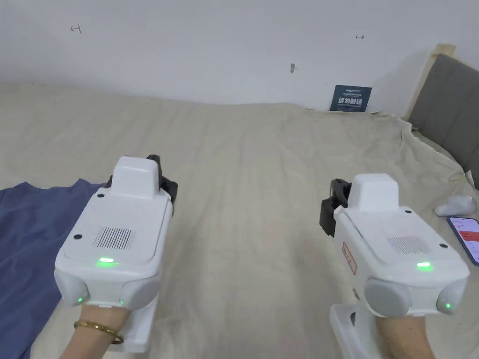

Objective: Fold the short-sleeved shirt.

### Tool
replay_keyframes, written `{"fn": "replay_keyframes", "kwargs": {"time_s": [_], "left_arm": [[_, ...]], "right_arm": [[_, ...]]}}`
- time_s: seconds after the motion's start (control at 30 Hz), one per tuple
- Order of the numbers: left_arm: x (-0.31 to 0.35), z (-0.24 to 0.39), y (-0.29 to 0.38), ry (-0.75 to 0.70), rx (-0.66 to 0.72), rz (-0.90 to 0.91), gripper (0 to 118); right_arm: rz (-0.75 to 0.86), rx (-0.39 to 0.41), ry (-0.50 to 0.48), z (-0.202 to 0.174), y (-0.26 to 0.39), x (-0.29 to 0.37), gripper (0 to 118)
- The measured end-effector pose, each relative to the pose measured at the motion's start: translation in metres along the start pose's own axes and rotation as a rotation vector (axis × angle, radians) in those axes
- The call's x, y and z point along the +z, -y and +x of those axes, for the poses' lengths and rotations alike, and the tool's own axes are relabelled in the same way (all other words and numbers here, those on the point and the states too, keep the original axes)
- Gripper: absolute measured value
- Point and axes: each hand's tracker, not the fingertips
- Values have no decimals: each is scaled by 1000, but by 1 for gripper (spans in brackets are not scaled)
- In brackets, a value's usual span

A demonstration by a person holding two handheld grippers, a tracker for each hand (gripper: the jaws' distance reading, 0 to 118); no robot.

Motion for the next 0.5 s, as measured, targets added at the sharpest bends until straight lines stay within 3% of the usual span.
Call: {"fn": "replay_keyframes", "kwargs": {"time_s": [0.1,0.5], "left_arm": [[9,-1,13,17,94,-11,0],[13,11,36,31,0,-90,0]], "right_arm": [[0,-53,15,1,12,9,0],[-40,-58,42,4,24,11,0]]}}
